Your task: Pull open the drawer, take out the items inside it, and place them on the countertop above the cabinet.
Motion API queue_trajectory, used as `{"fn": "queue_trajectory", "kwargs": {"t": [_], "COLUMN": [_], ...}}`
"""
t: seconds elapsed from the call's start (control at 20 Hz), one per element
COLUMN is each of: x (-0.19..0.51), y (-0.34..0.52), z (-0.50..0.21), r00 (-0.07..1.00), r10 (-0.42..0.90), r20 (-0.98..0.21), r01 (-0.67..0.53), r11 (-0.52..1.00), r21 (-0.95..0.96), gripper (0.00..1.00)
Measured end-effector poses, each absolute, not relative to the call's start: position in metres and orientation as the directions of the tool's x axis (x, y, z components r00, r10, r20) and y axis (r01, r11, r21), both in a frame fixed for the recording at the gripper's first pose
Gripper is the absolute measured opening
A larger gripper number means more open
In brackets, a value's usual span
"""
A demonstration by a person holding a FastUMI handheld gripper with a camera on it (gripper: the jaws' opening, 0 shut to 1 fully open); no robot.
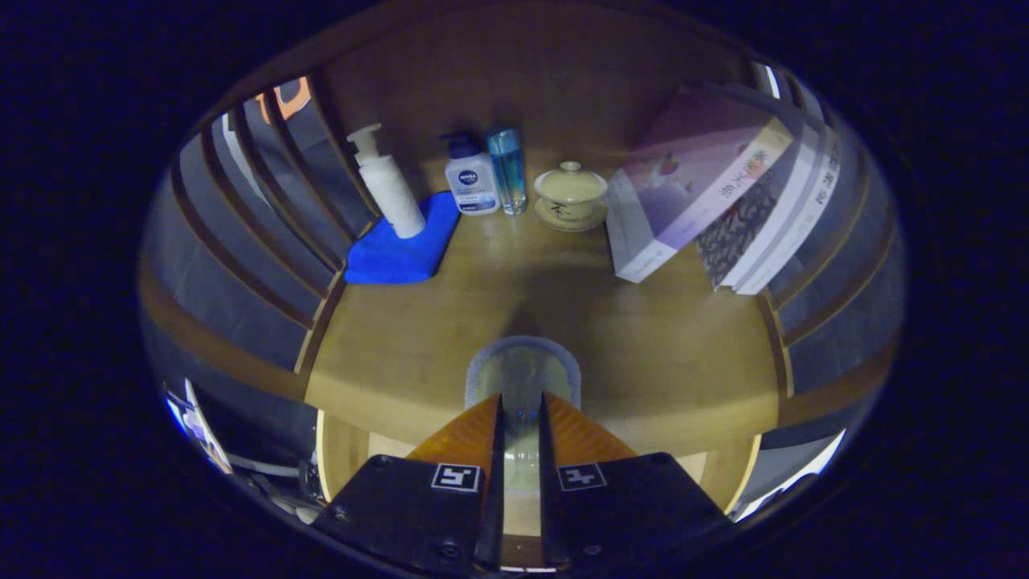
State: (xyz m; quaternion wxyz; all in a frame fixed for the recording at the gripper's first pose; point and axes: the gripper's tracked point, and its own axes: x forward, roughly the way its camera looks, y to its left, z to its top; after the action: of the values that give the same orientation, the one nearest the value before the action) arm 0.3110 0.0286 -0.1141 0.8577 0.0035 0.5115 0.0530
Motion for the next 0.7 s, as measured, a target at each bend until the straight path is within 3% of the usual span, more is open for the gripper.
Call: {"fn": "queue_trajectory", "kwargs": {"t": [0.6, 0.7], "x": [0.339, 0.334], "y": [0.030, 0.029], "z": [-0.128, -0.122], "r00": [0.488, 0.514], "r10": [0.104, 0.126], "r20": [-0.867, -0.849], "r01": [-0.060, -0.055], "r11": [0.994, 0.992], "r21": [0.086, 0.114], "gripper": [0.24, 0.41]}}
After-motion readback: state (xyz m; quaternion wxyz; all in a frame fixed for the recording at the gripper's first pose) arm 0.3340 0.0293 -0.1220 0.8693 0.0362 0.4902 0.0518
